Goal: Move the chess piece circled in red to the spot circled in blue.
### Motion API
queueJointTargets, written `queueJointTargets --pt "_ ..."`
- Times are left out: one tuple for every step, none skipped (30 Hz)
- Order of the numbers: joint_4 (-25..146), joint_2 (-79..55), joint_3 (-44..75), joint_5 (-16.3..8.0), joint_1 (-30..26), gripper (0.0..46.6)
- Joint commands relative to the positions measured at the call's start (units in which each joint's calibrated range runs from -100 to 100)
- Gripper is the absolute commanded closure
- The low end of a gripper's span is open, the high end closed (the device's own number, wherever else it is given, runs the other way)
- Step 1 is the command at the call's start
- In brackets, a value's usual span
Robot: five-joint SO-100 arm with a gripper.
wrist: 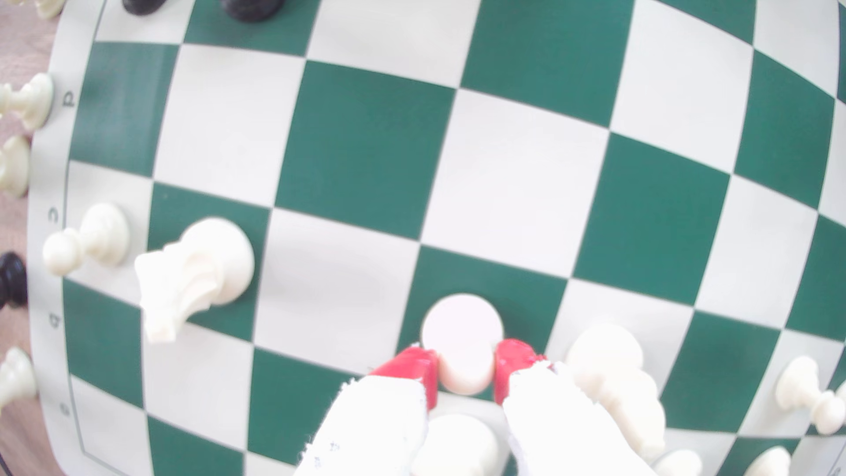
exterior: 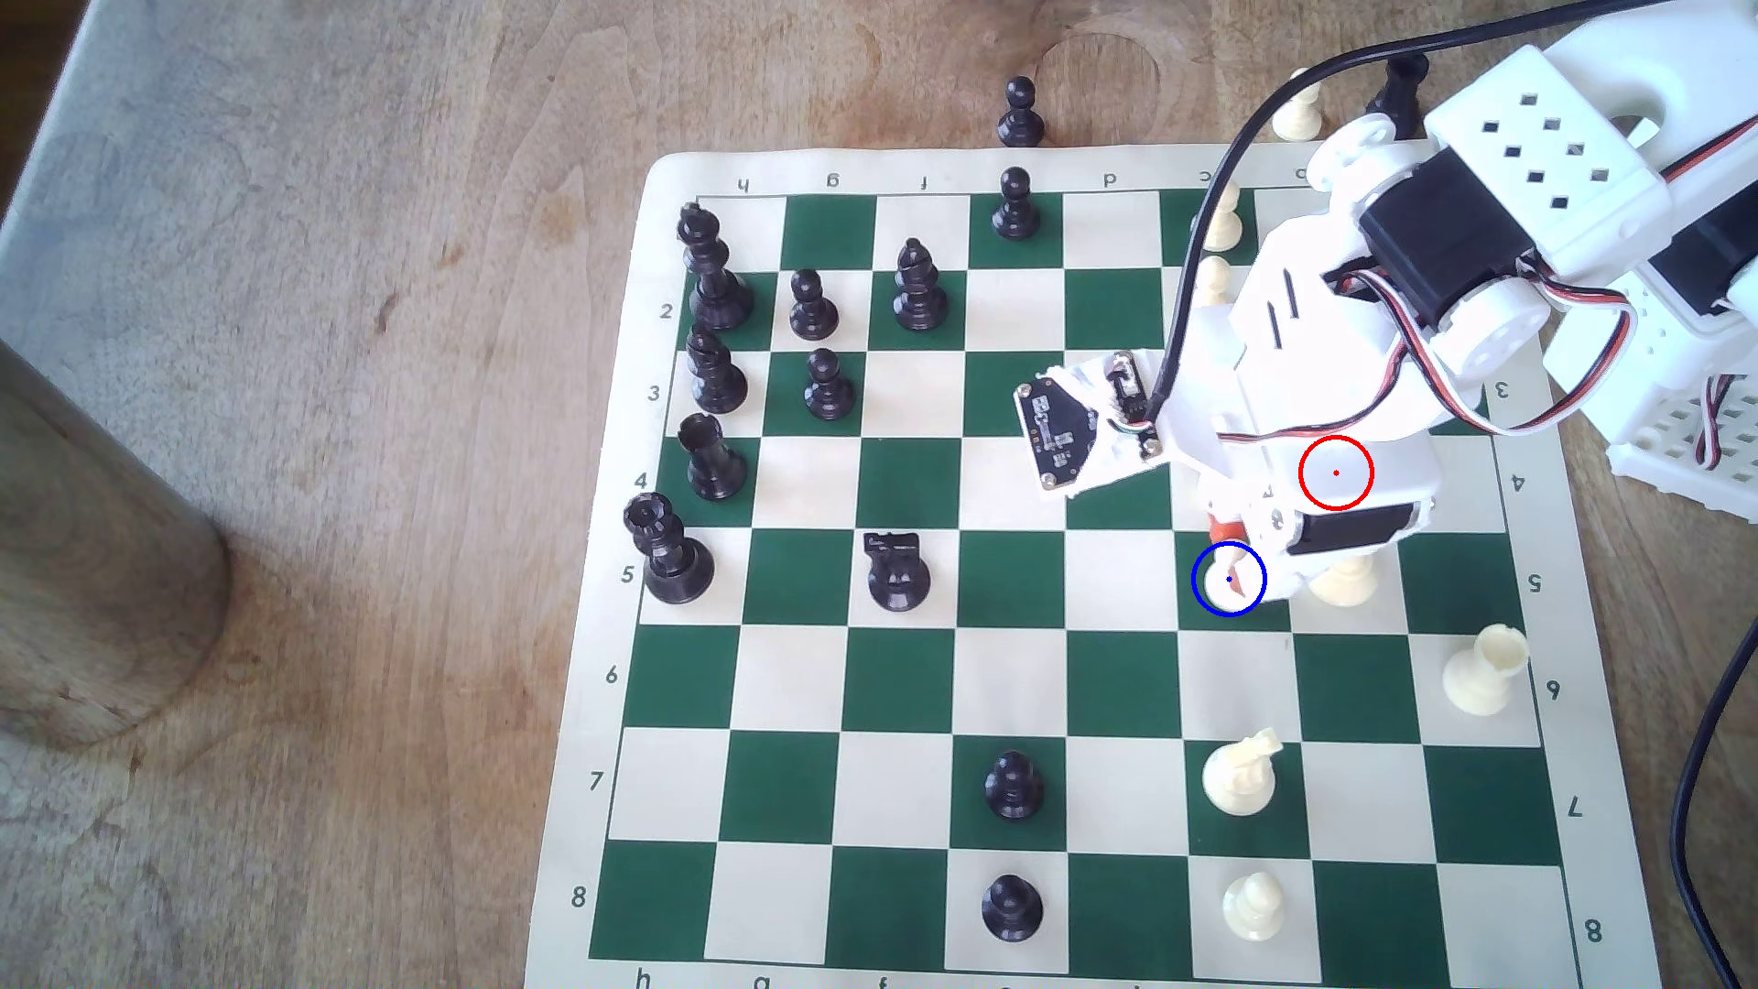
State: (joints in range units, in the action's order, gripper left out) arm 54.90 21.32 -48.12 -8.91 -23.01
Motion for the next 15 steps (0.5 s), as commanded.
queueJointTargets --pt "-1.2 0.2 0.1 0.0 1.0 46.1" --pt "-1.2 0.2 0.1 0.1 1.1 45.9" --pt "-1.1 0.2 0.1 0.2 1.1 45.7" --pt "-0.8 0.2 0.1 0.2 1.1 43.4" --pt "-0.6 0.4 -0.1 0.4 1.1 41.6" --pt "-0.4 0.6 -0.3 0.5 1.1 40.9" --pt "-0.3 0.8 -0.5 0.6 1.1 40.1" --pt "-0.3 1.0 -0.7 0.7 1.1 39.3" --pt "-0.3 1.7 -1.0 0.7 1.1 37.8" --pt "-0.2 2.0 -1.2 0.7 1.1 37.0" --pt "-0.1 2.4 -1.2 0.7 1.1 36.4" --pt "0.2 2.8 -1.3 0.7 1.1 35.5" --pt "1.0 3.3 -1.3 0.8 1.2 34.5" --pt "1.5 4.8 -1.6 0.8 1.3 33.6" --pt "1.8 5.6 -1.6 0.8 1.4 33.4"
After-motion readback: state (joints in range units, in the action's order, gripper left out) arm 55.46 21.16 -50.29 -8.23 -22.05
